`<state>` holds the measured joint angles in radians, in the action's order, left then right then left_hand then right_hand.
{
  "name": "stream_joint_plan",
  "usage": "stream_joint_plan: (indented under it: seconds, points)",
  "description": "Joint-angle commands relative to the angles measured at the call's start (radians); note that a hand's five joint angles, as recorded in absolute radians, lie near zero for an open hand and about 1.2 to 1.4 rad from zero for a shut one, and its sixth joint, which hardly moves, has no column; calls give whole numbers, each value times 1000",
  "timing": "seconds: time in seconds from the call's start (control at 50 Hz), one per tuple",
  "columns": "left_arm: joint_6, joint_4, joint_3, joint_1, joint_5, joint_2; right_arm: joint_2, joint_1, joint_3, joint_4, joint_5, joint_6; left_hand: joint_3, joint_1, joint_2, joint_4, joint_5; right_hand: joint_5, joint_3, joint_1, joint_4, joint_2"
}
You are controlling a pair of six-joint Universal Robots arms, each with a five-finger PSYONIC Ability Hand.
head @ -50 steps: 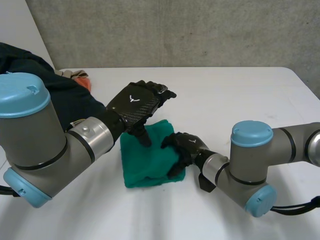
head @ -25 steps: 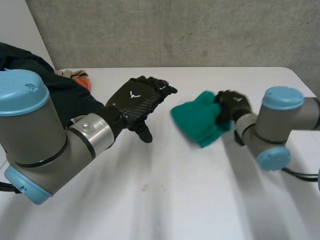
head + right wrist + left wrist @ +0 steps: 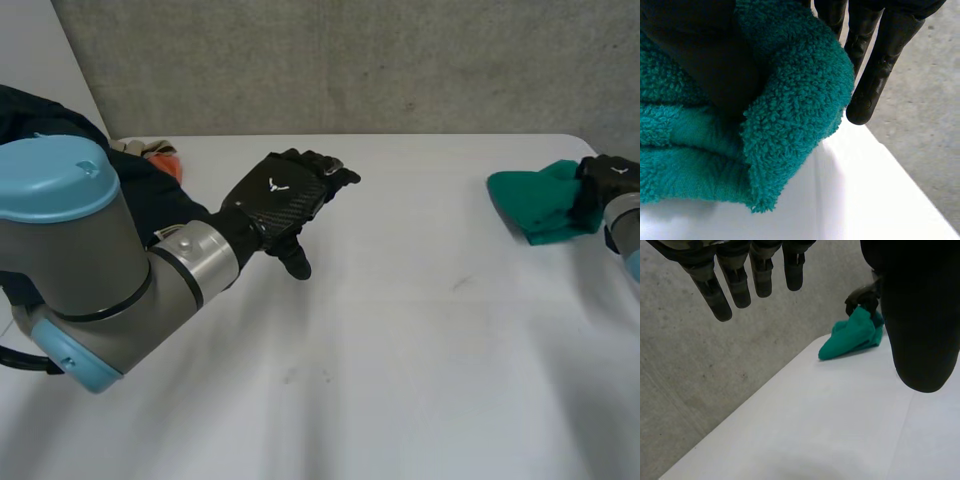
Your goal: Fold the laundry.
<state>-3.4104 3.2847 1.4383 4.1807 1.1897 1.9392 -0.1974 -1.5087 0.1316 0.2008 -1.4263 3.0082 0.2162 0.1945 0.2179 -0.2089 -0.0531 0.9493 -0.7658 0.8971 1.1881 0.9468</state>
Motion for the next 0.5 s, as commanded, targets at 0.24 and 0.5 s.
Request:
stream_joint_plan:
  seconds: [0.24,0.5]
  points:
    - [8,0,-15,9,2,26,-10,28,39,-127,-137,-267,91,113,90,-99,-80,-949,591,-723,-1014,-772]
    - [10,0,-2,9,2,26,-8,25,75,-124,-143,-273,91,113,90,-99,-80,-949,591,-723,-1014,-772]
